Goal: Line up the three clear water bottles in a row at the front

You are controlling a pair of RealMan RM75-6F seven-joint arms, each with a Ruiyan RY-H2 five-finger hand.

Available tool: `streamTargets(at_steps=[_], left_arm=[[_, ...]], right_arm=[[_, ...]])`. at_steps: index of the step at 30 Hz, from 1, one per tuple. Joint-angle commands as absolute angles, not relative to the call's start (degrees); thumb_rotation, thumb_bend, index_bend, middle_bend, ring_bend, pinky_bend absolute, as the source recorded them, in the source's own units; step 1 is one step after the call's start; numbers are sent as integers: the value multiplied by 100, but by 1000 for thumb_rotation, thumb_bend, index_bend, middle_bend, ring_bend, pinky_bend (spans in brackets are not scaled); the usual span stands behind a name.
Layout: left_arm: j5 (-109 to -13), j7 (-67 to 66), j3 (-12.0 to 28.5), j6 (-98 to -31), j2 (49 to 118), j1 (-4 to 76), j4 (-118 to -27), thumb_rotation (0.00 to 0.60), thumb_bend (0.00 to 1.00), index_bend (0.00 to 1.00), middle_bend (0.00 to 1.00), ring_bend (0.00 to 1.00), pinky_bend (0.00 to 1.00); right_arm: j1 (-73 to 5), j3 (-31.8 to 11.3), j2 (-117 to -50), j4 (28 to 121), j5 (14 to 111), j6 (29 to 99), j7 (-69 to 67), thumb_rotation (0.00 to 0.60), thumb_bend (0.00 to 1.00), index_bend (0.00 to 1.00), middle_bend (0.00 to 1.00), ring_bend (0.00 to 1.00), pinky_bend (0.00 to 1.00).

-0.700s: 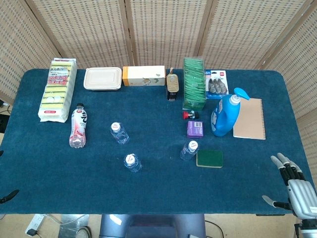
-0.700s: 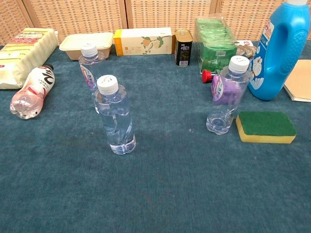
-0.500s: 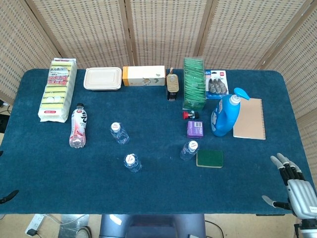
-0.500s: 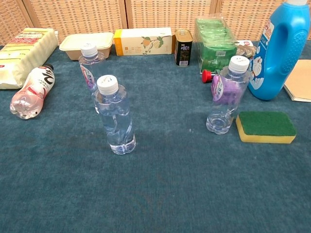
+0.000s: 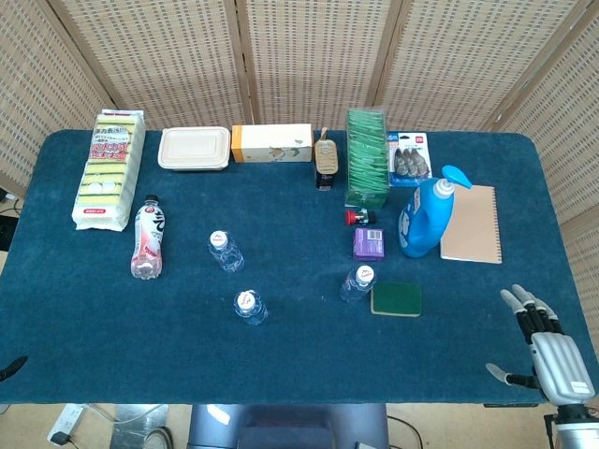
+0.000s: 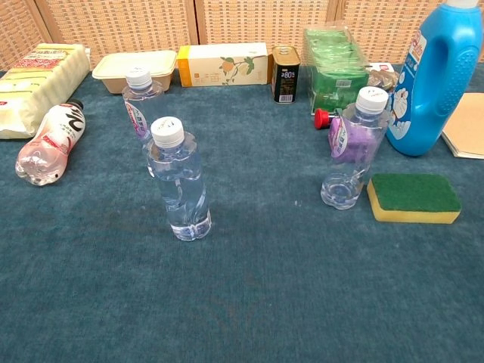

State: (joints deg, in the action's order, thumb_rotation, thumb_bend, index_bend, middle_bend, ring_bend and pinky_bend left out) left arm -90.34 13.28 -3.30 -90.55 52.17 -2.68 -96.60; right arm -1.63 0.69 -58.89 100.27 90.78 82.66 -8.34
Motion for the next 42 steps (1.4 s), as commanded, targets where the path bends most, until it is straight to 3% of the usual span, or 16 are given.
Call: streamTargets(at_steps=[1,16,26,36,42], left_arm=[[-8974,1309,-308,-9029,5181,-271,-9701,600,154,0,0,0,0],[-9194,1625,-362,-8935,5113,-203,-9623,600,156,0,0,0,0],[-9216,1780,-383,-8833,5085,-148,-9570,600,155,0,0,0,0],[-9240,1888,-394,-8812,5075,-128,-9533,600,156,0,0,0,0],[-9239,1951,-396,-8799,5070,-116,-9508,600,156,0,0,0,0]], right_arm=[[-402,-98,-6071,9828,8919,8000,-925,600,0,18,0,0,10],[-1753,-618,-6832,8611,9022,6858,-3213,600,0,4,0,0,12],[-2521,-518,-7404,8109,9451,6429,-4692,600,0,4,1,0,55],[-2917,-578,-7909,7983,9345,6287,-4494,600,0,20,49,24,109],[-3040,-693,-8182,7950,9096,6268,-4195,600,0,71,114,98,163]])
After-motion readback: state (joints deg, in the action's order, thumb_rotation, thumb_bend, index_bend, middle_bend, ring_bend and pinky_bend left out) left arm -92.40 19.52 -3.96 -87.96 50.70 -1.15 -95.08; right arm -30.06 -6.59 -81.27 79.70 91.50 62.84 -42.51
